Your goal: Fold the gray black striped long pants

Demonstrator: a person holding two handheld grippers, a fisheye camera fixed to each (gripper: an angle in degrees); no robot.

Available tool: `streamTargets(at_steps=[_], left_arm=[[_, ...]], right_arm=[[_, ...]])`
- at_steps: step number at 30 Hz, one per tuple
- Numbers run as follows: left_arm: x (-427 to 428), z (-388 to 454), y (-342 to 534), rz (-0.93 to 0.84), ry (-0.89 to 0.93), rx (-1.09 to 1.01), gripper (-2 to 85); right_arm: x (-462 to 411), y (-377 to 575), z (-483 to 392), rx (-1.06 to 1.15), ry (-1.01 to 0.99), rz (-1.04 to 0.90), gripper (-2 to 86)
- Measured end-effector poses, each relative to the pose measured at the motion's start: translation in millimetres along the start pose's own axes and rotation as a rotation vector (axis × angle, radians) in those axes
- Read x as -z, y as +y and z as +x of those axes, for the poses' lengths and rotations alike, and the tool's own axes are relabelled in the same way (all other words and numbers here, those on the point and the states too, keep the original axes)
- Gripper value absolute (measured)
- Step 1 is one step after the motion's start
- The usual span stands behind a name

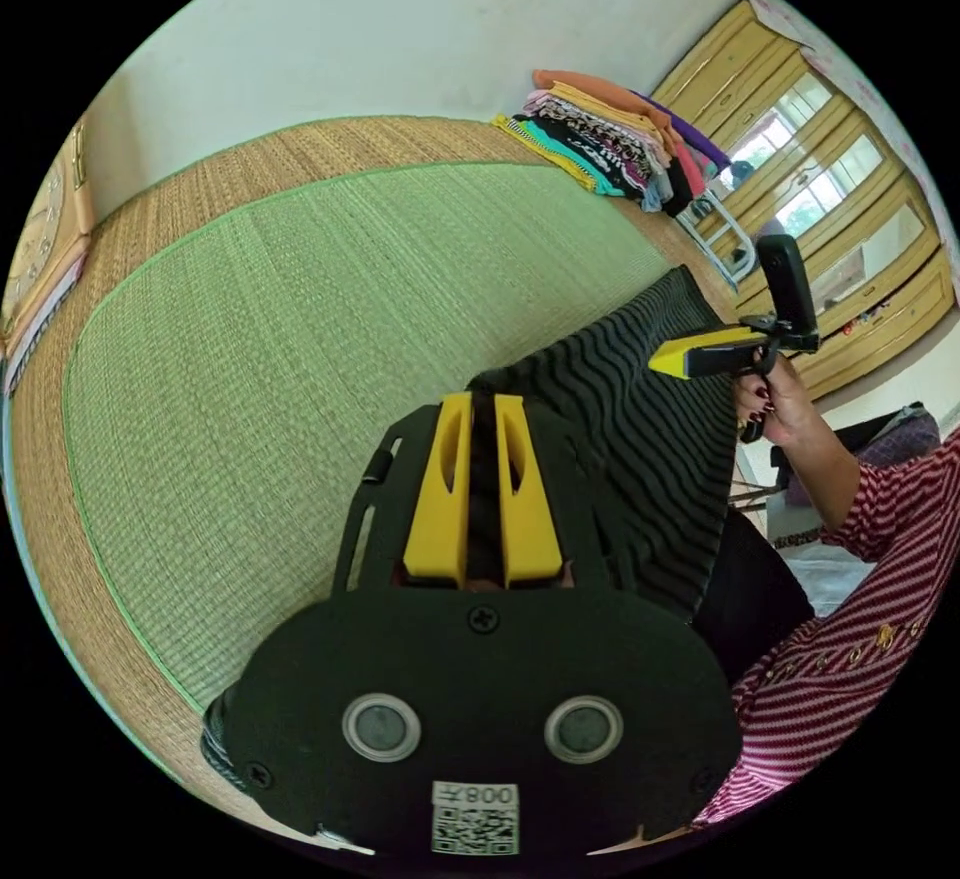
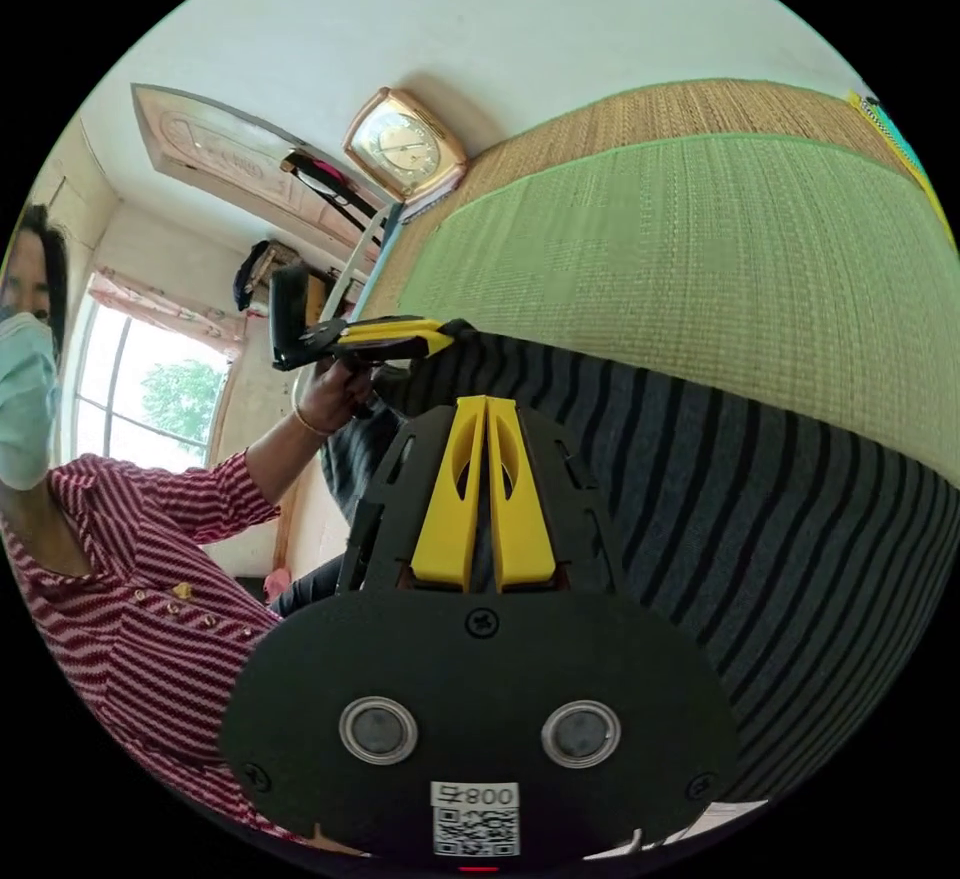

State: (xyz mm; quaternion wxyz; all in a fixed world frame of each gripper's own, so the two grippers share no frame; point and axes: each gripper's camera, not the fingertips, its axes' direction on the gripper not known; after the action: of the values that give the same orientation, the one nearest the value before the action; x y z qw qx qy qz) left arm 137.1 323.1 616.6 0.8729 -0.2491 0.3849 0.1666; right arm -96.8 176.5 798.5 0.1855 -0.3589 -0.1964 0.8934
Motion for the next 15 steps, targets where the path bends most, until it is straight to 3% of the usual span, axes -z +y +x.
streamTargets(at_steps=[2, 5, 11, 15], left_arm=[[3, -3, 4, 0.036, -0.057, 0.074, 1.6], [14, 6, 18, 0.128, 0.013, 0.072, 1.0], [-35, 5, 30, -0.072, -0.047, 0.099, 0.2], [-16, 12, 36, 0.046, -0.035, 0.131, 0.2]], right_arm=[[-10, -7, 11, -0.027, 0.020, -0.030, 0.0], [-25, -19, 28, -0.083, 0.079, -0.070, 0.0], [-27, -29, 56, -0.175, 0.021, -0.057, 0.0], [-2, -34, 53, -0.168, 0.051, -0.042, 0.0]])
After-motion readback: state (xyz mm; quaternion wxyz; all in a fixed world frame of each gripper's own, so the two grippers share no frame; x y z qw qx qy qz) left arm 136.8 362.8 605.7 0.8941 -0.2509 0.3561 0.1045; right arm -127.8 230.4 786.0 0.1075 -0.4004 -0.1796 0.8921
